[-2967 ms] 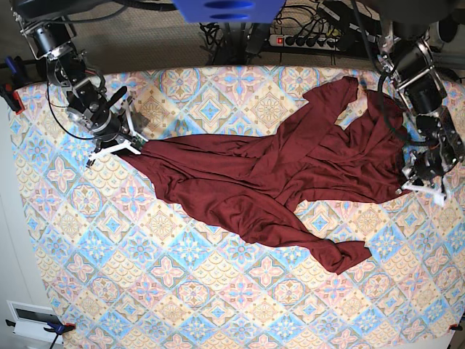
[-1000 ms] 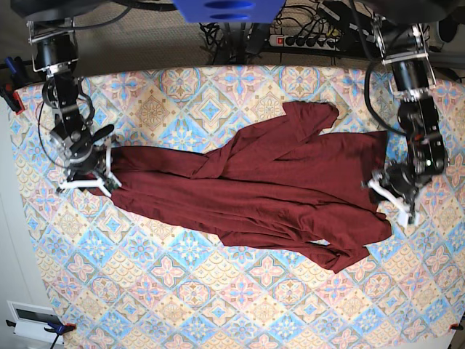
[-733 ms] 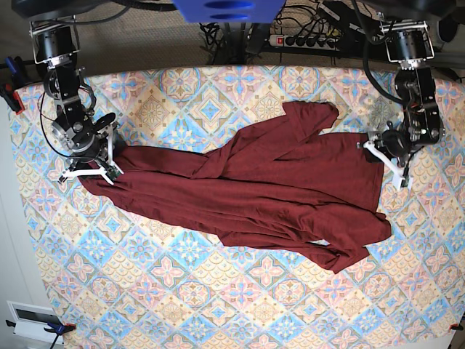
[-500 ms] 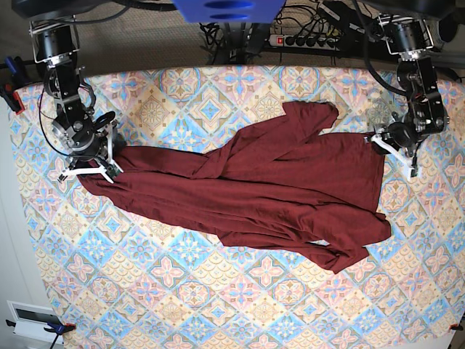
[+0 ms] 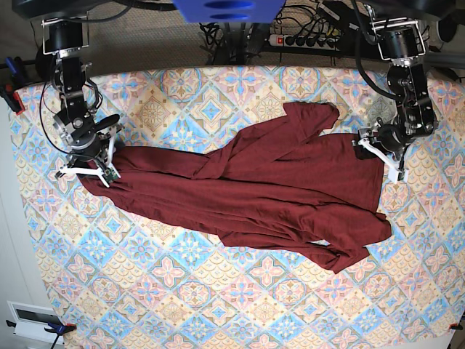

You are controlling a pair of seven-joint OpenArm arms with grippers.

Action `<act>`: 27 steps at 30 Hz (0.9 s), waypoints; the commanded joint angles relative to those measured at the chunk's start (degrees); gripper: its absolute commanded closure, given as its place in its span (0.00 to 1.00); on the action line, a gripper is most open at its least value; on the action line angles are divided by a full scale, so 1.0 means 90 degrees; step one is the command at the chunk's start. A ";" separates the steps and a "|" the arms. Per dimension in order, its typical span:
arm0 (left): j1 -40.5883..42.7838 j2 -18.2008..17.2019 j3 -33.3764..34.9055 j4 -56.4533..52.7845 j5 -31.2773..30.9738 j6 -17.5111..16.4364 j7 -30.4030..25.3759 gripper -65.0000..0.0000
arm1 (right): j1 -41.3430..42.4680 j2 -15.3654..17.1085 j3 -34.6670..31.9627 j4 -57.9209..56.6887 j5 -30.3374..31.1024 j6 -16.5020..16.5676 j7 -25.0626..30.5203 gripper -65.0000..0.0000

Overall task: Layout the t-shirt on the table in an organized manner, then fold the t-shirt properly
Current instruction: 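Stretch the shirt taut between both grippers and lay it flat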

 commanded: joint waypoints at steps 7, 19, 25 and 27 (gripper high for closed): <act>0.0043 -0.0217 0.0169 -0.0083 0.0147 0.0067 0.0226 0.90 | 0.0068 0.0076 0.0038 0.0097 -0.0020 -0.0044 0.0074 0.73; 0.0043 -0.1750 0.0179 -0.0083 0.0147 0.0067 0.0158 1.00 | 0.0059 0.0076 -0.0246 0.0107 -0.0020 -0.0044 0.0084 0.73; -0.0026 -0.2190 0.0179 -0.0092 0.0147 0.0067 0.0148 1.00 | -0.0039 0.0076 -0.0500 0.0156 -0.0030 -0.0044 0.0094 0.73; -0.0084 -0.2141 0.0179 -0.0083 0.0137 0.0076 0.0217 0.97 | -0.0137 0.0076 -0.0500 0.0195 -0.0030 -0.0044 0.0094 0.73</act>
